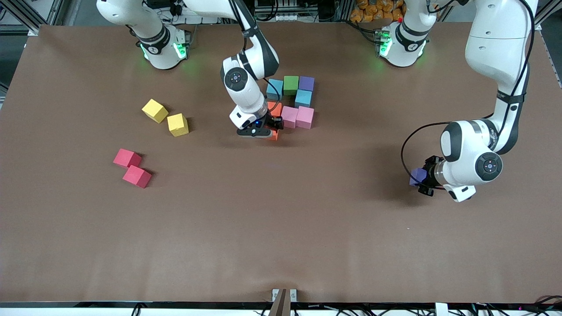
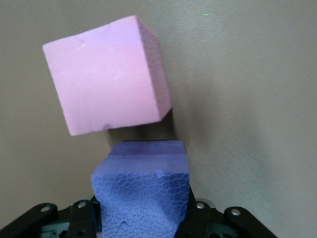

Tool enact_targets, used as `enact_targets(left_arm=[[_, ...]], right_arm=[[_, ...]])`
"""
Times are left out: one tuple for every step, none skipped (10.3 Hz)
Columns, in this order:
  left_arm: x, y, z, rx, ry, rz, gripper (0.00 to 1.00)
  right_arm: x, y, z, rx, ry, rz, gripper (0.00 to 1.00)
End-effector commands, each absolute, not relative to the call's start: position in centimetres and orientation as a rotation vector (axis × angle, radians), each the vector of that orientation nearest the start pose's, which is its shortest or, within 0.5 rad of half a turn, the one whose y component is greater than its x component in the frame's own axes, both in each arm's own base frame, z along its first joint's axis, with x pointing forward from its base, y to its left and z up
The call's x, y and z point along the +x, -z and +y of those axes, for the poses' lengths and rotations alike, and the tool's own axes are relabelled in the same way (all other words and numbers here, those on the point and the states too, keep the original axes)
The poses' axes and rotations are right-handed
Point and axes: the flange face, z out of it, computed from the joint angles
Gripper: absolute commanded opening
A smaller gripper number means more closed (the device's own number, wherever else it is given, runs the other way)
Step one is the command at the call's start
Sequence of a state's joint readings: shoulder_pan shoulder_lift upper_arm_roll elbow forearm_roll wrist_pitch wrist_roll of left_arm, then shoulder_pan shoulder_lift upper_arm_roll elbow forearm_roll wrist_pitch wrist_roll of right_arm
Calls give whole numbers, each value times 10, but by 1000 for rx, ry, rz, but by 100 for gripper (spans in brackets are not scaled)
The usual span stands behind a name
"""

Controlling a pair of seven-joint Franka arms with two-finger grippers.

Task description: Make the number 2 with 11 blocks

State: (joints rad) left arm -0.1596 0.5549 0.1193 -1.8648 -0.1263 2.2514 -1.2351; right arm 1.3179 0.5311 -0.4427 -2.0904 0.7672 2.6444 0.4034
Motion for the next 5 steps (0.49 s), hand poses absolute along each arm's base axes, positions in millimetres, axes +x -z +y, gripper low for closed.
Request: enact_targets(left_arm=[[628,-225,-55,-2506,-262,-1825,40],[629,-229,-66,-2517,-273,-1834,40],[629,-232,-79,-2541,-278,-1819,45],[630,-237,-93,-2569,-281,-1801,45],[630,-242,-108,-2599,-290,-1777,45]], right_arm=[[382,-197,432,-2923,-6,194,55],[382,-198,433,-2918,-20,210,94],[384,-200,434,-2909,-22,253,100],[387,-204,437,-2896,-24,301,100],[388,-206,439,-2893,-43,318,100]])
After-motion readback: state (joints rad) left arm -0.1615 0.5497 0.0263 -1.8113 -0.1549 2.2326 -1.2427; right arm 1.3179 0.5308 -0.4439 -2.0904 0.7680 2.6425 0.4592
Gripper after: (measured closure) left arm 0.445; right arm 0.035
